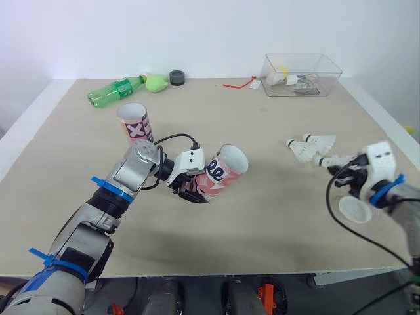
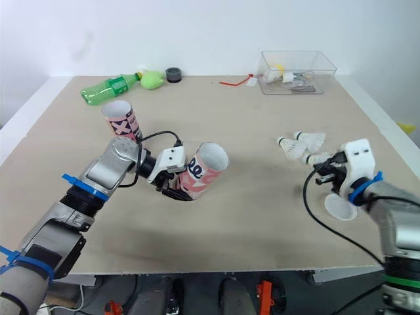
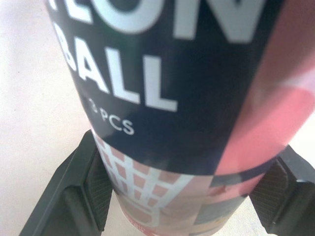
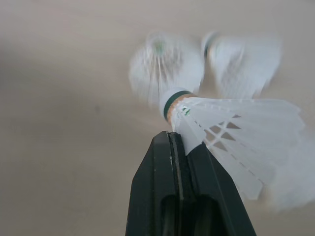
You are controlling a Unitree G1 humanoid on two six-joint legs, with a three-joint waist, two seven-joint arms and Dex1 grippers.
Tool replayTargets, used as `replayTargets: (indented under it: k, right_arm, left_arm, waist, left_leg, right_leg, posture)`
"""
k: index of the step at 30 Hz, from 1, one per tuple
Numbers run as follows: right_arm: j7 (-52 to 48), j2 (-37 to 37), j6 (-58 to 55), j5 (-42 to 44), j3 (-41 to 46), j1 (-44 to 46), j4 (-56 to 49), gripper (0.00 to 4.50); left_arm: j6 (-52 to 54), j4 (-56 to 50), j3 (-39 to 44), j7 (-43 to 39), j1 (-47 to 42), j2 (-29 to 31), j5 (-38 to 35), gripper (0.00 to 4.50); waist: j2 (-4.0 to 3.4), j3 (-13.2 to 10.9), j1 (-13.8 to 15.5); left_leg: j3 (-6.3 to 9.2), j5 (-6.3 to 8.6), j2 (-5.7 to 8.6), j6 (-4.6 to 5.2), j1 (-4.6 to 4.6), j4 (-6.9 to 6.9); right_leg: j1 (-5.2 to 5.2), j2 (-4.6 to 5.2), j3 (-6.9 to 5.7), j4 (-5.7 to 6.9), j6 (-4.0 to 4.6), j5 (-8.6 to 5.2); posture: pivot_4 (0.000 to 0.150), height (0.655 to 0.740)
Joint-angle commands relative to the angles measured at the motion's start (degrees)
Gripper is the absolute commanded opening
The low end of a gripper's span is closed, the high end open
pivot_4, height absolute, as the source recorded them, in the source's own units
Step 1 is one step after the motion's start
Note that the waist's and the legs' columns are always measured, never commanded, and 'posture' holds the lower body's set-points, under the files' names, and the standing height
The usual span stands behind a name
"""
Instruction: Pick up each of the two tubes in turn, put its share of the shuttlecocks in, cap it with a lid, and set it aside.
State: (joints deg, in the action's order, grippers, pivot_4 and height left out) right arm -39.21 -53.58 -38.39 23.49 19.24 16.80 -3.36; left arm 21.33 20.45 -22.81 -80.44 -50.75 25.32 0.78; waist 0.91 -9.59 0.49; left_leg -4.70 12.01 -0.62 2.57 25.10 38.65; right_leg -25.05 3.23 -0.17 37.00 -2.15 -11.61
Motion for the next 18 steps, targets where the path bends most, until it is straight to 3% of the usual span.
replayTargets:
  k: [1,5,8,12,18]
  right_arm:
    - [-11.7,-8.0,10.3,0.5,0.3,5.7,-6.3,0.05]
    - [-23.7,-10.8,25.3,-2.8,-9.3,15.4,-8.0,0.05]
    - [-29.1,-7.0,35.6,-6.0,-17.1,21.2,-7.9,0.05]
    - [-32.3,-1.1,43.8,-8.2,-22.5,25.0,-5.4,0.05]
    - [-38.1,2.1,51.3,-9.7,-26.6,27.7,-1.1,0.05]
  left_arm:
    - [0.0,-1.4,-0.9,-0.4,0.4,-0.3,-0.4,3.10]
    - [0.2,-1.0,-0.7,-0.5,0.6,-0.3,-0.8,3.10]
    - [0.5,-0.1,0.0,-0.1,0.2,-1.0,-1.4,3.10]
    - [0.4,0.8,0.3,0.4,-0.5,-1.5,-1.5,3.10]
    - [1.0,-0.1,0.4,0.8,-0.1,-1.5,-1.6,3.10]
  waist:
    - [-0.05,0.0,0.0]
    - [0.10,0.0,0.0]
    - [0.14,0.0,0.0]
    - [0.18,0.0,0.2]
    - [0.20,-0.1,0.2]
  left_leg:
    - [-0.02,-0.02,0.00,0.03,-0.02,-0.01]
    - [0.11,-0.03,-0.12,0.05,-0.06,-0.02]
    - [0.09,-0.03,-0.12,0.05,-0.06,-0.01]
    - [0.09,-0.03,0.00,0.05,0.05,0.04]
    - [-0.07,0.12,0.11,0.29,0.12,0.19]
  right_leg:
    - [-0.01,-0.01,0.02,0.00,0.02,-0.01]
    - [0.04,-0.15,-0.12,-0.01,0.14,-0.08]
    - [0.03,-0.15,-0.10,0.00,0.16,-0.08]
    - [0.03,0.01,-0.14,0.00,0.06,-0.03]
    - [0.02,0.16,0.00,-0.04,0.24,0.17]
  posture:
    - [0.150,0.7400]
    - [0.150,0.7400]
    - [0.150,0.7400]
    - [0.150,0.7400]
    - [0.150,0.7400]
